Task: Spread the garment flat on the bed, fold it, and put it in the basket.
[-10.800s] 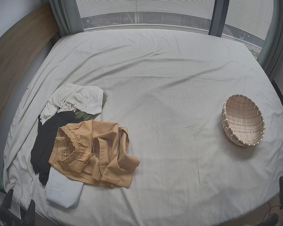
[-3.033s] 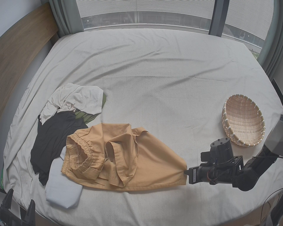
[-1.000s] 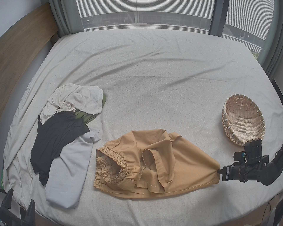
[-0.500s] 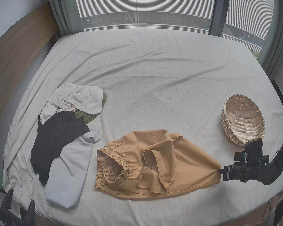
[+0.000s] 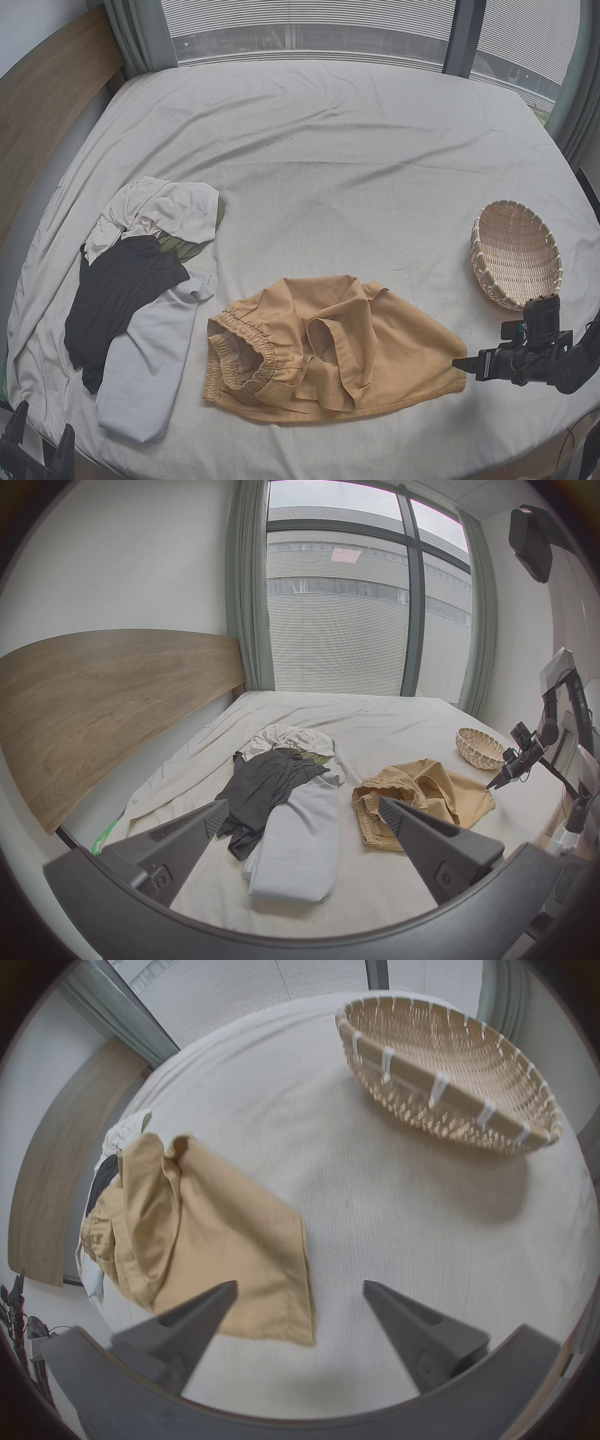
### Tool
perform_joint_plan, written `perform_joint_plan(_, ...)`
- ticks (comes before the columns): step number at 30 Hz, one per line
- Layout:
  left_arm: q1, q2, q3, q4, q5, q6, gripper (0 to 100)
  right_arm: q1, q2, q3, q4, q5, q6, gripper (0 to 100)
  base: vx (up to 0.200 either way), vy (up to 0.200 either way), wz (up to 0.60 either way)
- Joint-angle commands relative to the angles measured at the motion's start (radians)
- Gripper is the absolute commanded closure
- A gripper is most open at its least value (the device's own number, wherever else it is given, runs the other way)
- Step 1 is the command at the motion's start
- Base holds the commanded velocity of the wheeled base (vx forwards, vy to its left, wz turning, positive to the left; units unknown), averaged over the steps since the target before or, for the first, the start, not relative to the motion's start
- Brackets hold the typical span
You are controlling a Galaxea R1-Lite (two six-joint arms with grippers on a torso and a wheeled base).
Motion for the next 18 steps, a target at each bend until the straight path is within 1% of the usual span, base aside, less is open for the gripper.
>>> perform_joint_plan(1,0.0,-0.013,0.018,-0.002,-0.001,-0.002,0,0.05,-0.151,0.004,-0.125,0.004,-0.005,0,0.0,0.0,0.0)
perform_joint_plan(3,0.0,-0.013,0.018,-0.002,-0.001,-0.002,0,0.121,-0.227,-0.003,-0.138,0.007,-0.001,0,0.0,0.0,0.0)
perform_joint_plan(6,0.0,-0.013,0.018,-0.002,-0.001,-0.002,0,0.211,-0.284,-0.004,-0.135,0.007,0.006,0,0.0,0.0,0.0)
perform_joint_plan(7,0.0,-0.013,0.018,-0.002,-0.001,-0.002,0,0.218,-0.286,-0.006,-0.135,0.007,0.006,0,0.0,0.0,0.0)
perform_joint_plan(8,0.0,-0.013,0.018,-0.002,-0.001,-0.002,0,0.271,-0.286,-0.006,-0.143,0.005,0.013,0,0.0,0.0,0.0)
perform_joint_plan(11,0.0,-0.013,0.018,-0.002,-0.001,-0.002,0,0.32,-0.284,-0.007,-0.145,0.01,0.022,0,0.0,0.0,0.0)
perform_joint_plan(15,0.0,-0.013,0.018,-0.002,-0.001,-0.004,0,0.417,-0.246,-0.047,-0.146,0.013,0.039,0,0.0,0.0,0.0)
perform_joint_plan(18,0.0,-0.013,0.018,-0.002,-0.001,-0.004,0,0.457,-0.206,-0.079,-0.146,0.011,0.058,0,0.0,0.0,0.0)
